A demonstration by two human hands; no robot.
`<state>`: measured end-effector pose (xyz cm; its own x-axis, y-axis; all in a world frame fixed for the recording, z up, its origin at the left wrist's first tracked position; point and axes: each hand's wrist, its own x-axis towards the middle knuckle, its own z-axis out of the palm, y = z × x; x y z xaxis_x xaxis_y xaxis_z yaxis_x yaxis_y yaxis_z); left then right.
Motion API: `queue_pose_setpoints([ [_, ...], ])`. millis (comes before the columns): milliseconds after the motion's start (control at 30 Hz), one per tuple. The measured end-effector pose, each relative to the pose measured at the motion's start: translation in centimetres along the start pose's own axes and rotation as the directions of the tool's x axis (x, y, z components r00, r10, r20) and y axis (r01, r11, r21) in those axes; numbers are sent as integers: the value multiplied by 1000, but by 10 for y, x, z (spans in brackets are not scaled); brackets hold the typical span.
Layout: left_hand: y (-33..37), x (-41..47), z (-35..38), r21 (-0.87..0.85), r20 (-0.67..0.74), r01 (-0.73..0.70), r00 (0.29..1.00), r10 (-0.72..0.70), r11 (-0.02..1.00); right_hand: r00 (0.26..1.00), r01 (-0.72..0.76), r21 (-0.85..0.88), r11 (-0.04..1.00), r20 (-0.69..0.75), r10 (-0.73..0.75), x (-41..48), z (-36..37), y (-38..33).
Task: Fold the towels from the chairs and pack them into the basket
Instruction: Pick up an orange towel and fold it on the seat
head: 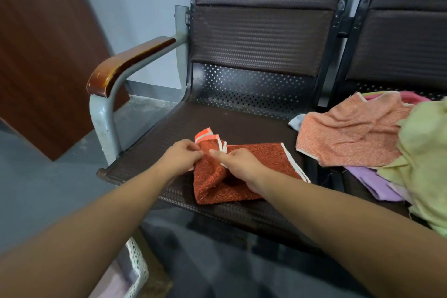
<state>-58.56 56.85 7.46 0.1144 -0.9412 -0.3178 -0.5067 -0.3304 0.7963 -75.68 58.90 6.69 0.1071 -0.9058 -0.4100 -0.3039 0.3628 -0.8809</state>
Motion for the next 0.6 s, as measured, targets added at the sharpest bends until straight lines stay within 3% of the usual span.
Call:
queue_pose_setpoints([
  [100, 4, -2, 1, -19, 3, -79, 997, 79, 997, 999, -14, 129, 991, -31, 18, 0, 2, -1],
  [200, 3, -2, 2, 192, -64, -215, 971, 231, 958, 999, -17, 289, 957, -42, 30, -2, -6, -8],
  [267, 0, -3, 4, 293, -33, -362, 921, 388, 885, 995, -41, 315, 948, -78, 69, -3, -15, -7],
  [367, -2, -10, 13, 390, 184, -544, 836, 516, 743, 981, -101, -10, 995, -169, 98, -3, -27, 8],
  [467, -7, -17, 31, 512, 427, -532, 839, 338, 675, 978, -46, -324, 945, -207, -24, -7, -28, 19],
  [533, -10, -17, 37, 602, 479, -491, 853, 208, 629, 978, 75, -446, 892, -140, -153, -11, -25, 20],
  [600, -10, -15, 38, 651, 493, -470, 859, 139, 596, 967, 141, -644, 752, -74, -245, -11, -24, 24],
])
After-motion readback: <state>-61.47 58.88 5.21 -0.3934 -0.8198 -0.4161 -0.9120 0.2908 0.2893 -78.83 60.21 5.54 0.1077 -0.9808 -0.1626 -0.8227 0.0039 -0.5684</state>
